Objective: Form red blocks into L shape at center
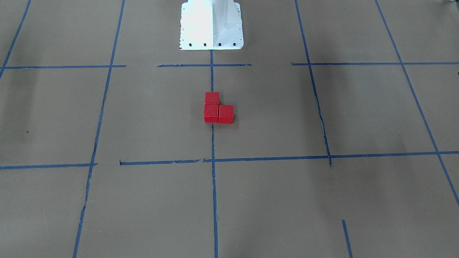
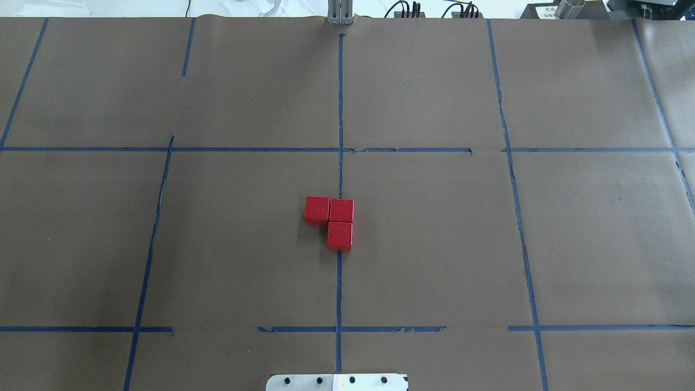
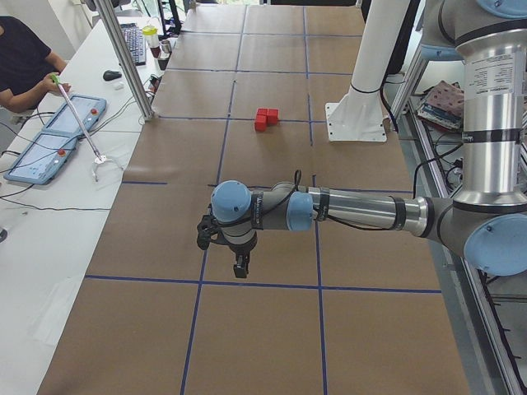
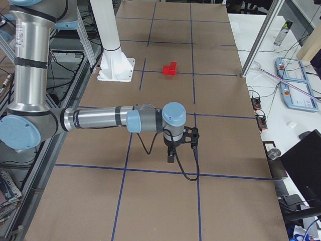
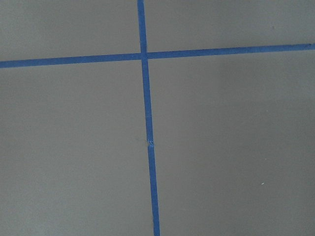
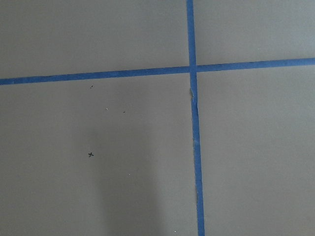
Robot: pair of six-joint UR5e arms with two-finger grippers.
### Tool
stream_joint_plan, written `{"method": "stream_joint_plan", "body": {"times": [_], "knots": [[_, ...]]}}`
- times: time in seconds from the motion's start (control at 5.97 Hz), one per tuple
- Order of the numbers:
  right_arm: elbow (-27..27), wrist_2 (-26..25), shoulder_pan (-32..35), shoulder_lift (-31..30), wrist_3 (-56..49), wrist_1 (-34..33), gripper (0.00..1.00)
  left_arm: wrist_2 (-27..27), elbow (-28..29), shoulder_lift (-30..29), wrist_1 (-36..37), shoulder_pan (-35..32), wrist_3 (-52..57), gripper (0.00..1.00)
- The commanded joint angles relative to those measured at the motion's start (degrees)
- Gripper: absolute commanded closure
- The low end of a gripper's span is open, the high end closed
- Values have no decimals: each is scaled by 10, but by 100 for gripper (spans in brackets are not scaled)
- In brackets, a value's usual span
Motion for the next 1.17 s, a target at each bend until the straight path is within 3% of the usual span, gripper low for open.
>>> {"method": "stream_joint_plan", "body": {"times": [0.0,1.0], "knots": [[0,2,-14,-4,-4,12,0,2,-7,16,-2,1,2,0],[6,2,-16,-12,-8,14,0,25,-18,-1,-2,1,6,0]]}}
